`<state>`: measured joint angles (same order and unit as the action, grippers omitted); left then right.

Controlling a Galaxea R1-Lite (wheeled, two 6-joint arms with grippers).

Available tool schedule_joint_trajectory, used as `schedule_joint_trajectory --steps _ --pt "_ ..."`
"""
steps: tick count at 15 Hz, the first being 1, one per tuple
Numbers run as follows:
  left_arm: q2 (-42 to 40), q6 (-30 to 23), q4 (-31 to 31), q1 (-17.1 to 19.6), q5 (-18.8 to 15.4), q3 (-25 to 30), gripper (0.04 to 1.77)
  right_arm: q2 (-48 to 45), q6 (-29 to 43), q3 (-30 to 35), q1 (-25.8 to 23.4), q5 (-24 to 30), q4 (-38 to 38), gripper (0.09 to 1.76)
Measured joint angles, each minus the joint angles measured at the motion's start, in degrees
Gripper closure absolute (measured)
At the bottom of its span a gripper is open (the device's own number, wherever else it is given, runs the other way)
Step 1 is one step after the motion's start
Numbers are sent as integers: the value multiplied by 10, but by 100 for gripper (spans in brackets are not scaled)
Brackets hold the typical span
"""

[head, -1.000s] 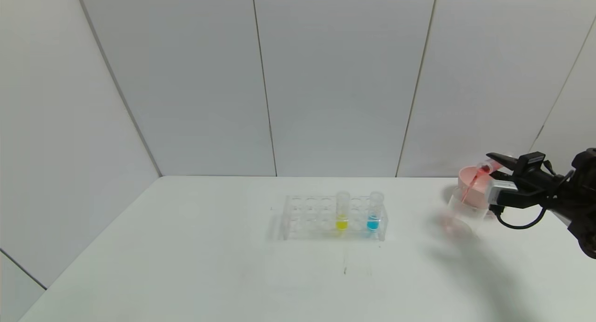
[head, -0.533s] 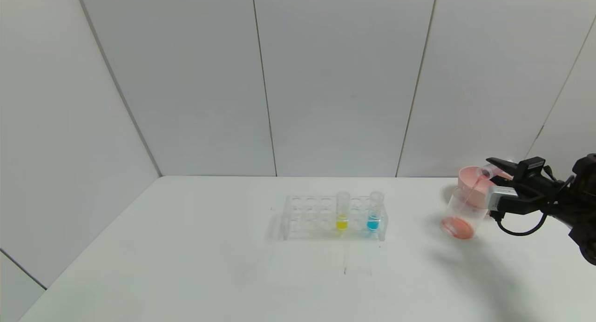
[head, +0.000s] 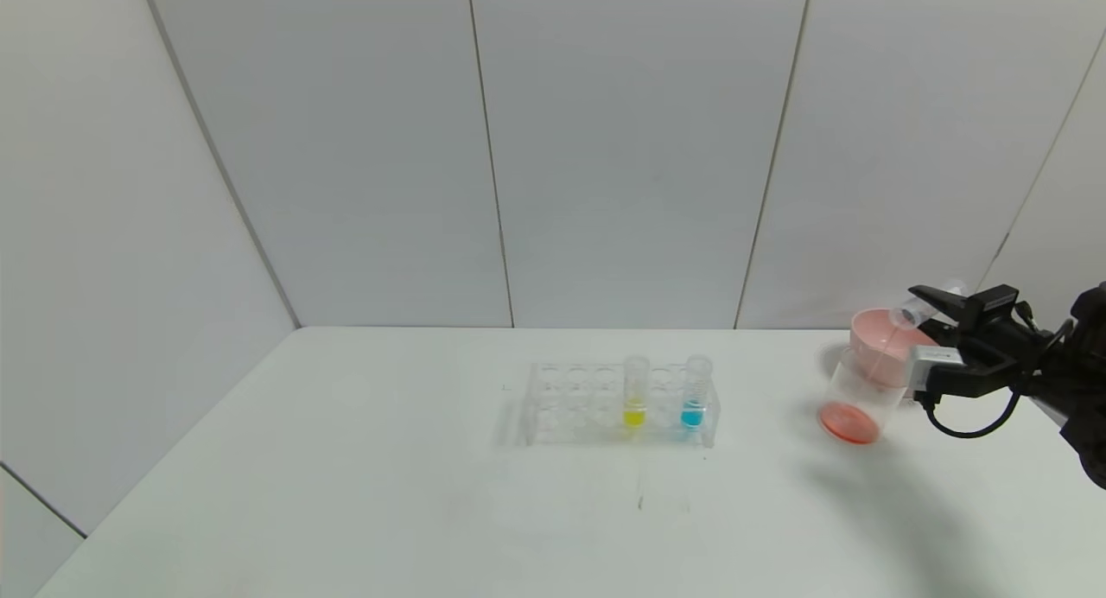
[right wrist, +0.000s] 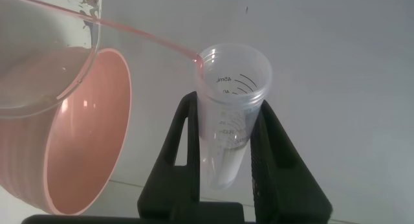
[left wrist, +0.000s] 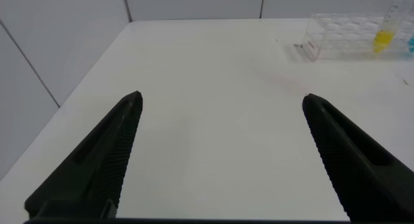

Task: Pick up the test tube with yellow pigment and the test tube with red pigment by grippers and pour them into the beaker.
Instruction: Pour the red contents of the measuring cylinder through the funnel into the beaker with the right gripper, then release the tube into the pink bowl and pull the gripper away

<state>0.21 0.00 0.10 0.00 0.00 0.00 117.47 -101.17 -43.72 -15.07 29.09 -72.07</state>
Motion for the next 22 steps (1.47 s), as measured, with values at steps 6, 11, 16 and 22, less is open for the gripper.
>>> schedule_joint_trajectory --steps 6,11,16,22 --pt "0 0 0 0 0 0 5 -1 -20 -1 0 1 -6 134" --pt "0 0 0 0 0 0 5 -1 -12 3 4 -4 -5 134" --pt "0 0 0 0 0 0 5 -4 256 -59 26 -156 15 134" --pt "0 0 0 0 0 0 5 0 680 -164 51 -295 89 134"
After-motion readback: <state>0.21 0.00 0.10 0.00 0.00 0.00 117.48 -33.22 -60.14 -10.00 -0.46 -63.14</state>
